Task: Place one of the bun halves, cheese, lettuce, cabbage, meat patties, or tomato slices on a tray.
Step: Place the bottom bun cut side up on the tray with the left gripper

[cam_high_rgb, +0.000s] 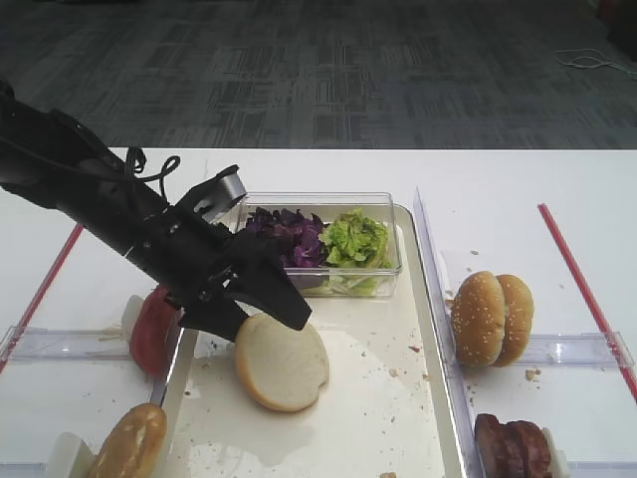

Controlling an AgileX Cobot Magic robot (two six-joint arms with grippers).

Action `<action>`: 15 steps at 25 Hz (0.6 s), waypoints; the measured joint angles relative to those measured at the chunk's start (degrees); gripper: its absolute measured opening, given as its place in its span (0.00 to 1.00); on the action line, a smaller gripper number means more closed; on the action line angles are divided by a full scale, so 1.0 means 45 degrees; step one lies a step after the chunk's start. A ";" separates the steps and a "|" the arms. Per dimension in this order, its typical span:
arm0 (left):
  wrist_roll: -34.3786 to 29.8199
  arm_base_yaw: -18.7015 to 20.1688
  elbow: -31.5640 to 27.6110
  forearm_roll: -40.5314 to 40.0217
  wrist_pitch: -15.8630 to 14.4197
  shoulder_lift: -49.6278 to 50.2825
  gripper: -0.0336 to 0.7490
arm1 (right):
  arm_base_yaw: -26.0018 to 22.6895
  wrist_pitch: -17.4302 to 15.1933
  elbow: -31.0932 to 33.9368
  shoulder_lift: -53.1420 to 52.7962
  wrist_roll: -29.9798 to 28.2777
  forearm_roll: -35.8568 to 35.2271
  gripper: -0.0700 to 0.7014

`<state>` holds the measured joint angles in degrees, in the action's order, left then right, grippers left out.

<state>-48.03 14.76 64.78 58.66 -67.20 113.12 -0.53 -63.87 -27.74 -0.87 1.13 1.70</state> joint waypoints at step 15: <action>0.3940 0.1472 0.3226 -0.5193 -0.0201 0.0000 0.90 | 0.0000 0.0000 0.0000 0.0000 0.0000 0.0000 0.85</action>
<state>-30.30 21.39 79.30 35.29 -68.11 113.12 -0.53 -63.87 -27.74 -0.87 1.13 1.70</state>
